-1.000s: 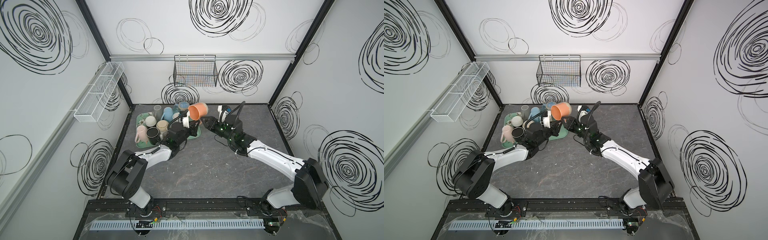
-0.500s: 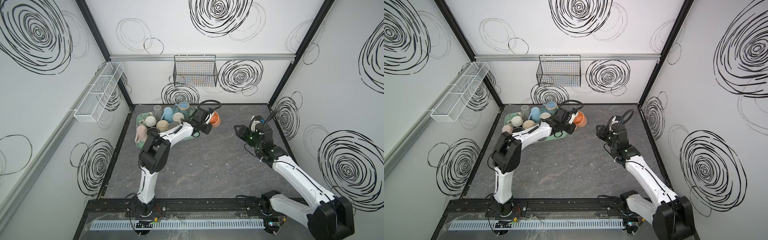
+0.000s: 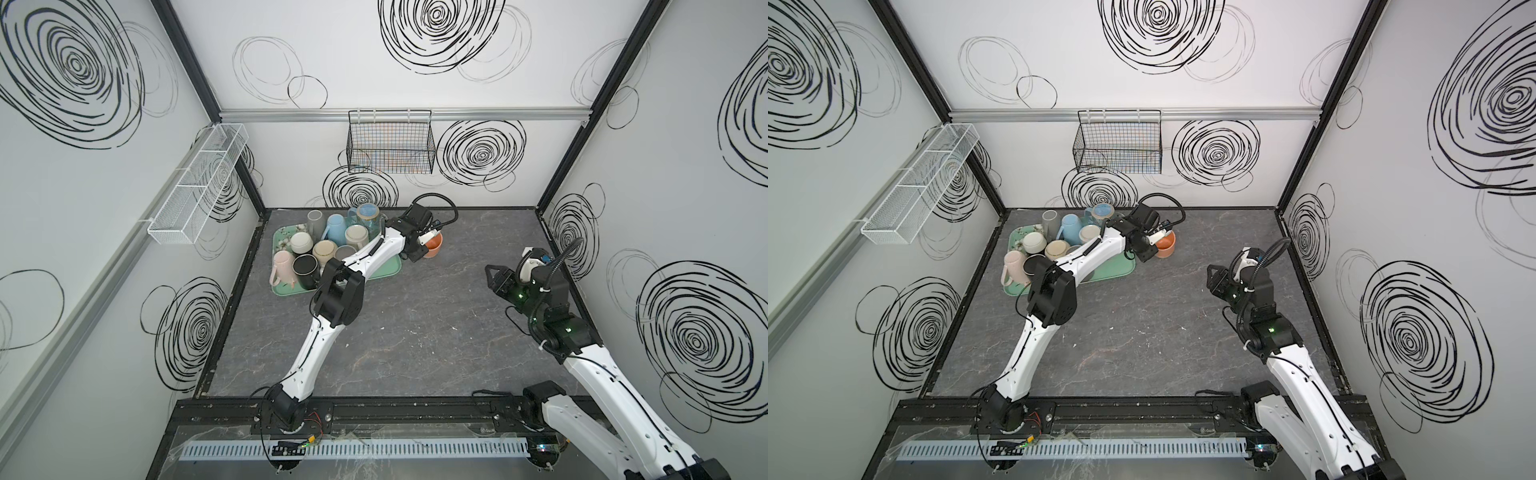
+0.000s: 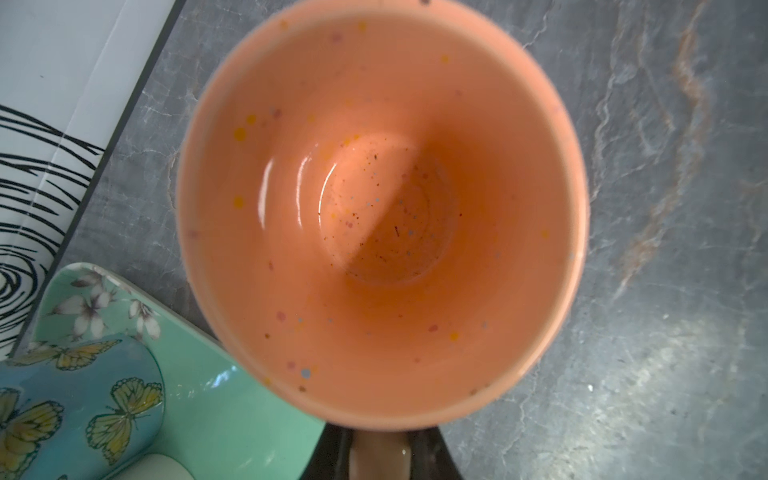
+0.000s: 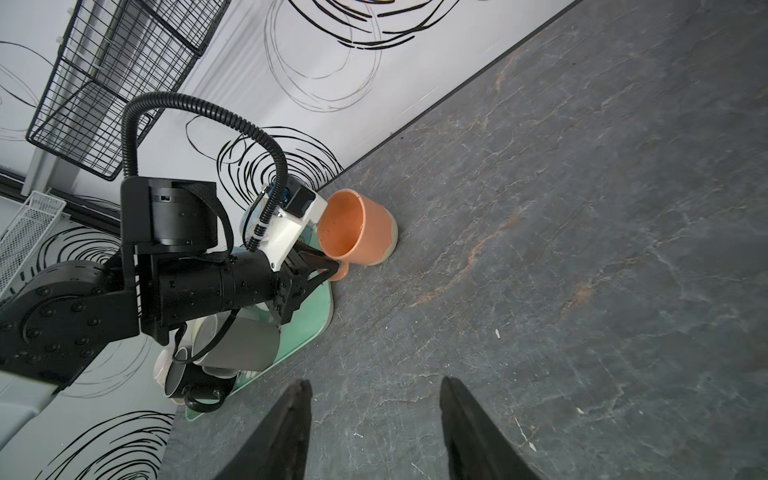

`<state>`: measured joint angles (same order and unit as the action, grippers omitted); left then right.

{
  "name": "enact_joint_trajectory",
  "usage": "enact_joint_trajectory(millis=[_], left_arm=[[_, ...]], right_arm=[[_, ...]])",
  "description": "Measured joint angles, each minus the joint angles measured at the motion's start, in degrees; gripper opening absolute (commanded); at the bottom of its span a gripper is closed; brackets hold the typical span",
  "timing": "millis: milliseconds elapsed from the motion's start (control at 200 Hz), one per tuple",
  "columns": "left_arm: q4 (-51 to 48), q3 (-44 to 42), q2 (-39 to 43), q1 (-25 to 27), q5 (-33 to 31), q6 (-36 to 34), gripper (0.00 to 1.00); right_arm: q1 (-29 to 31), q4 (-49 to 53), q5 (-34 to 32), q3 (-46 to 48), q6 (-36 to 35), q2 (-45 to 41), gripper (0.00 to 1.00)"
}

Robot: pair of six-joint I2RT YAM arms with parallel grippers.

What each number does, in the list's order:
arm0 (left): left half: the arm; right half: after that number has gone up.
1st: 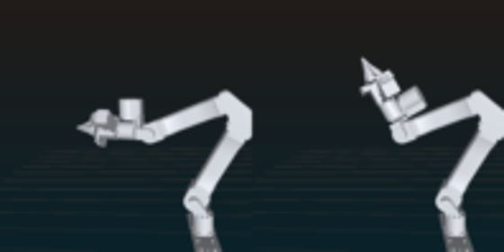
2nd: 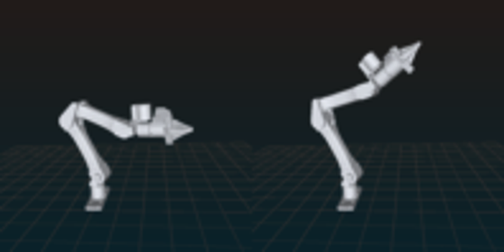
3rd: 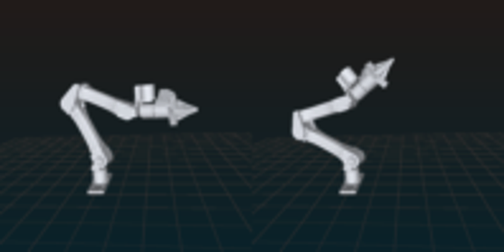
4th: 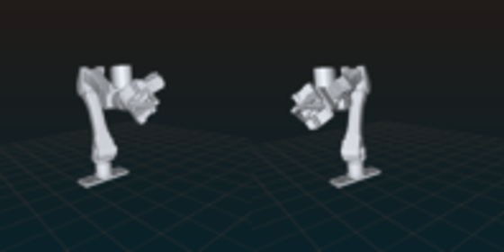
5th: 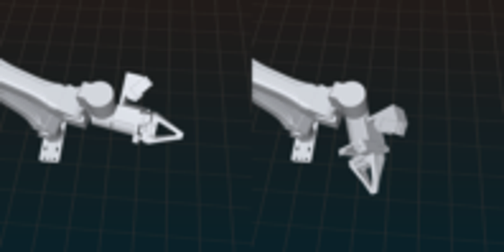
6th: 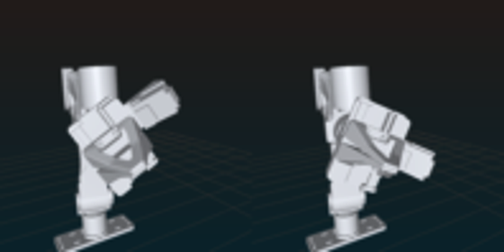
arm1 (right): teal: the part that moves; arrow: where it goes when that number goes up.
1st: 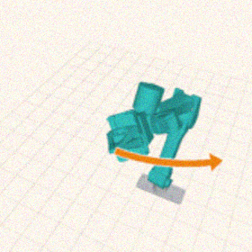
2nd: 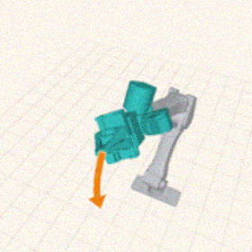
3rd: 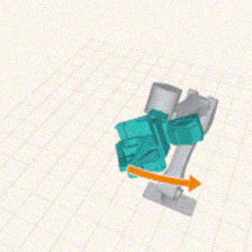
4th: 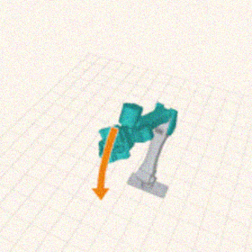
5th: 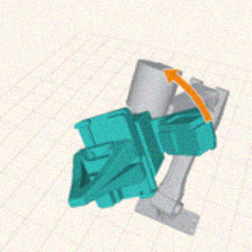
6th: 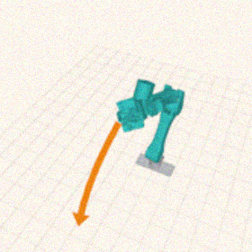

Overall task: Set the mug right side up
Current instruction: 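Hold the upright peach mug with the left gripper while the right gripper withdraws, then lower the peach mug onto the table beside the tray and release it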

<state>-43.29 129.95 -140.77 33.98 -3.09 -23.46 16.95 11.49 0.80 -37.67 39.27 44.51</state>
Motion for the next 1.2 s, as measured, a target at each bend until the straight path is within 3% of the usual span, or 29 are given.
enact_joint_trajectory(millis=[150, 330, 640, 916, 1201], left_arm=[[-0.33, 0.26, -0.04, -0.02, -1.07, -3.78, 0.21], [0.17, 1.03, -0.24, -0.28, -1.88, -5.95, 0.36], [3.23, 1.33, -0.26, -1.16, -2.43, -7.06, 0.43], [6.05, 1.42, -0.66, -1.18, -5.16, -7.19, 0.52], [8.72, 1.64, -1.31, -2.54, -7.54, -6.54, 0.54]], right_arm=[[-0.44, 1.44, -0.87, 0.48, -0.85, -1.75, 0.55], [-0.63, 2.34, -1.01, 1.2, -0.98, -2.64, 0.55], [-0.63, 3.63, -1.11, 3.56, -0.76, -5.9, 0.55], [-0.7, 3.72, -1.09, 4.15, -0.7, -5.44, 0.55], [-0.76, 3.58, -0.87, 4.26, -0.59, -3.13, 0.55]])
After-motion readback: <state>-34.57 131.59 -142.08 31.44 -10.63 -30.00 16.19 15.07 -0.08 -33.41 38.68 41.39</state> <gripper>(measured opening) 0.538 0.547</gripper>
